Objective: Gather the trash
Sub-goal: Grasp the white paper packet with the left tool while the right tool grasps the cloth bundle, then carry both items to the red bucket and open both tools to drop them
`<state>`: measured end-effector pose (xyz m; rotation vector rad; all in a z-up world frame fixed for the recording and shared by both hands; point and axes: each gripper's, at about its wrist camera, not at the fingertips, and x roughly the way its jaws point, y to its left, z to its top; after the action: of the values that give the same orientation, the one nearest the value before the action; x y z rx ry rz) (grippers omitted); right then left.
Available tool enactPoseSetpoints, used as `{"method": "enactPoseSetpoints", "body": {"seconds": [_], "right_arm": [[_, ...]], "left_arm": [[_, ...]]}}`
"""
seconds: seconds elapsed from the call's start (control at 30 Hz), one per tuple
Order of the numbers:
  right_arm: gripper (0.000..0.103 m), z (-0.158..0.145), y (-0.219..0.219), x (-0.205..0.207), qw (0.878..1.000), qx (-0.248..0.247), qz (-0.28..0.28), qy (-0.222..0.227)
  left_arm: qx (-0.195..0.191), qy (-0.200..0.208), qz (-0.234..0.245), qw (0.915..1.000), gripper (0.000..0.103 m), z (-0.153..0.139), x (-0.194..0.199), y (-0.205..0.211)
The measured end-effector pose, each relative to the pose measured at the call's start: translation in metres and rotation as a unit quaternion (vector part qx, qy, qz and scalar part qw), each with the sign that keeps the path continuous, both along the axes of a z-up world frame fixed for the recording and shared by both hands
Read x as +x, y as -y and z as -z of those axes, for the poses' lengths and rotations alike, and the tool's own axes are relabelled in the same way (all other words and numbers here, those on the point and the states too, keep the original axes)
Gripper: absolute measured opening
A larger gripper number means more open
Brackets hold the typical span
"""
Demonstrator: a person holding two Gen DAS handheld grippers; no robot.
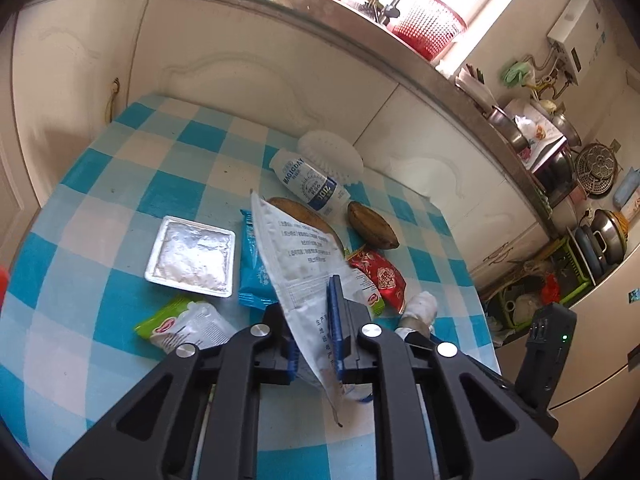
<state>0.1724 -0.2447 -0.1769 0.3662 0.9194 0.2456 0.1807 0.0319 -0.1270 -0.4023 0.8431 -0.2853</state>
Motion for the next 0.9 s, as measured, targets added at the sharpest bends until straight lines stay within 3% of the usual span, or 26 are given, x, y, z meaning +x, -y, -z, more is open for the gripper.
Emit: {"method": "enactPoseSetpoints", "body": {"seconds": [0.3,0.73,0.9], "right_arm": [[0.034,-0.004,-0.005,-0.009,1.000,0.000,-0.006,0.006],[0.033,-0.033,-0.008,-0.034,0.999,0.002,-0.009,0.036],[0.033,-0.050,-0.024,-0.039,0.998,-0.003,-0.029,0.050]], "left_arm": [[-0.021,0.015,-0.014,0.9996,0.009,-0.013,-0.029,-0.025],[-0.057,0.050,-0.024,0.9968,0.009,-0.035,-0.064,-0.057],[-0.049,0.069,-0.043,0.9955,0.009,-0.047,-0.080,-0.077]]}}
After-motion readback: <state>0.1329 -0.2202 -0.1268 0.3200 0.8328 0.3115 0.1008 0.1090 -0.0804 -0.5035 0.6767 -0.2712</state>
